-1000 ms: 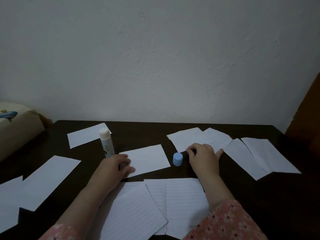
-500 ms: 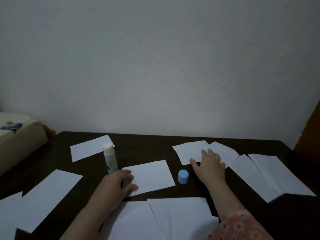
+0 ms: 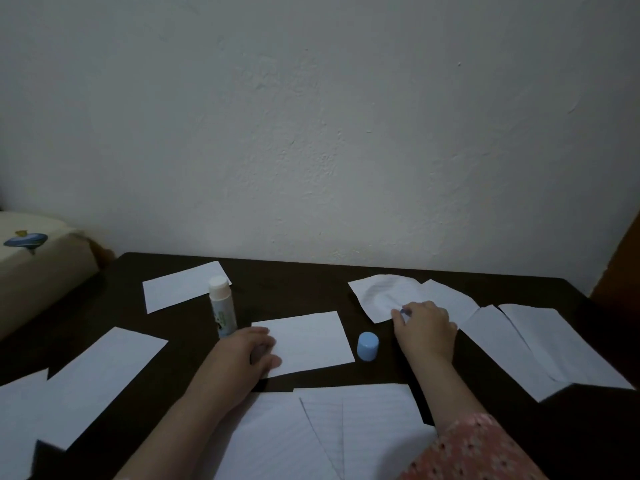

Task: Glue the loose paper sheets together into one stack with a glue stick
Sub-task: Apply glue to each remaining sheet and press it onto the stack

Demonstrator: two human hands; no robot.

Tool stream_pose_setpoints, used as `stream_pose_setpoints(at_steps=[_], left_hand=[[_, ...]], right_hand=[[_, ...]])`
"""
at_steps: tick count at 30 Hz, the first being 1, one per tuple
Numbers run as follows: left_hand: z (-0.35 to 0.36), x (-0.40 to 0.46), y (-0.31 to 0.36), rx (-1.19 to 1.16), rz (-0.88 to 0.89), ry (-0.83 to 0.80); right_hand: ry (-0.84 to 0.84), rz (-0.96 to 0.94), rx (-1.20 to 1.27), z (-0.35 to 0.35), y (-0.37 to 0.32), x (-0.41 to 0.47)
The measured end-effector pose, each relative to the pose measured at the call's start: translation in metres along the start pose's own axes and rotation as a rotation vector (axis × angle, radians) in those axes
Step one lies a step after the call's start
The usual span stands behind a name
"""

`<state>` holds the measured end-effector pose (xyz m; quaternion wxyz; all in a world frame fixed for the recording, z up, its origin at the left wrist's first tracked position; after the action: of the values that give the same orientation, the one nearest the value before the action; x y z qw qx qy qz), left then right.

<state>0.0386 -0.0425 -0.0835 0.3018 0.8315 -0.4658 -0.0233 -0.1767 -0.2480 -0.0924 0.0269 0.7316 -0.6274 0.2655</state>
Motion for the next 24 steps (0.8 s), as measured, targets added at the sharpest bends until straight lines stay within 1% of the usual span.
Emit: stream_pose_setpoints(at_steps=[5,9,13,16,18,20,22,24], left_hand=[[0.002,0.001,0.002,-0.009,0.006,-0.025],[0.003,0.003,0.001,-0.024,0.007,-0.031],[0.002,0.003,0.0,-0.047,-0.001,-0.009],[-0.002,0.002,0.002,-0.097,0.016,0.016],[-0.004,0.001,0.003,-0.135,0.018,0.061],[-0.009,0.0,0.006,-0.167,0.009,0.139],[-0.014,-0.002,0.009,-0.279,-0.039,0.199],[-0.015,-0.007,0.013,-0.492,-0.168,0.17]], right_hand=[[0.025,0.006,-0.069,-0.001,-0.007,-0.003],[0.051,0.023,-0.018,-0.007,-0.002,0.0],[0.136,0.036,0.18,-0.026,-0.002,-0.001],[0.18,-0.027,0.311,-0.048,-0.02,-0.016],[0.176,-0.062,0.396,-0.06,-0.035,-0.031],[0.173,-0.094,0.476,-0.066,-0.049,-0.045],[0.175,-0.121,0.519,-0.068,-0.06,-0.056],[0.16,-0.147,0.532,-0.065,-0.067,-0.065]])
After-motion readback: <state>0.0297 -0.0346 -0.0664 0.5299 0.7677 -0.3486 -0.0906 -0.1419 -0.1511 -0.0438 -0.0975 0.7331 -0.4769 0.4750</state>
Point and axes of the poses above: each hand's wrist, its own x-axis towards the middle knuckle, its own z-axis out of the palm, y = z × x, the point moved 6 cm from there along x, towards the middle knuckle, and after that the axes turned 12 degrees about y, right-handed, at the moved point
